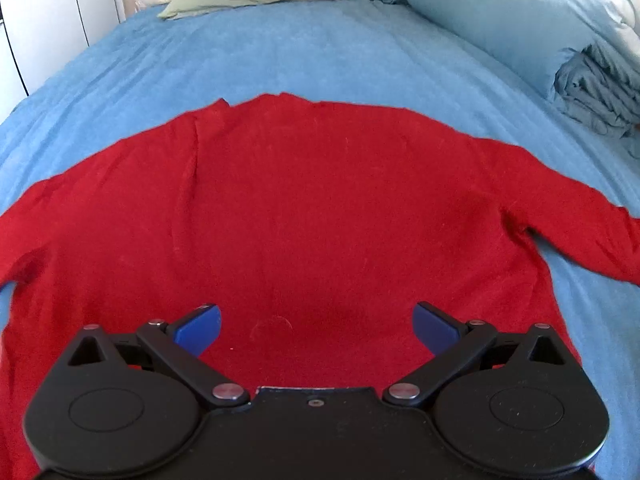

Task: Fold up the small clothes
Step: 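Grasp the sweater sleeve cuff with the right tool and lift it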

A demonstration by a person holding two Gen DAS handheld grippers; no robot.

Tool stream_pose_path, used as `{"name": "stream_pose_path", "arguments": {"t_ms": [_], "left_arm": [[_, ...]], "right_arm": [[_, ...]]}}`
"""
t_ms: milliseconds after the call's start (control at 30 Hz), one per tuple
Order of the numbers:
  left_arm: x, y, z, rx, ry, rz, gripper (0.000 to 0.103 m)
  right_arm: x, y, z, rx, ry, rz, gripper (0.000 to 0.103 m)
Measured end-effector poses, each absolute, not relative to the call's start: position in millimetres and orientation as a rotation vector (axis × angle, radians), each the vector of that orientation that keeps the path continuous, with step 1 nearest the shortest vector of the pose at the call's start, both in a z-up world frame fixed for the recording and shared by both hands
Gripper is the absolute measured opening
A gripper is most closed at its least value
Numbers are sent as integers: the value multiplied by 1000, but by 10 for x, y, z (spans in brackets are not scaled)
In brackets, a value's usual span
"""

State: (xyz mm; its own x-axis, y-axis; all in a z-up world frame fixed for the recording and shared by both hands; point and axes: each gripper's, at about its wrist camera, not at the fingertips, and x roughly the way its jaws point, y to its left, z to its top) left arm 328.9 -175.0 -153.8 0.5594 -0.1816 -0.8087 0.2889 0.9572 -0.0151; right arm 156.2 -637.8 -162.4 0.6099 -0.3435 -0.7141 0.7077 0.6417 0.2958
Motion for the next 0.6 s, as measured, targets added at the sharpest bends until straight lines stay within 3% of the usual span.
{"name": "stream_pose_path", "arguments": {"t_ms": [133, 300, 367, 400, 600], "left_arm": [[3312, -1778, -1600, 132, 930, -268, 103], [3434, -1787, -1667, 133, 945, -252, 103], [3448, -1743, -1662, 130, 946, -246, 103], [3448, -1717, -1655, 130, 944, -243, 103], [3488, -1487, -1534, 135, 923, -217, 103]], "right_arm": [[1643, -6443, -1692, 682, 613, -625, 87], [1739, -6379, -1727, 696, 568, -638, 64], [1781, -6370, -1714, 683, 564, -652, 34], [1816, -6369, -1702, 677, 566, -645, 26], [2148, -6008, -1261, 533, 528, -575, 24]]}}
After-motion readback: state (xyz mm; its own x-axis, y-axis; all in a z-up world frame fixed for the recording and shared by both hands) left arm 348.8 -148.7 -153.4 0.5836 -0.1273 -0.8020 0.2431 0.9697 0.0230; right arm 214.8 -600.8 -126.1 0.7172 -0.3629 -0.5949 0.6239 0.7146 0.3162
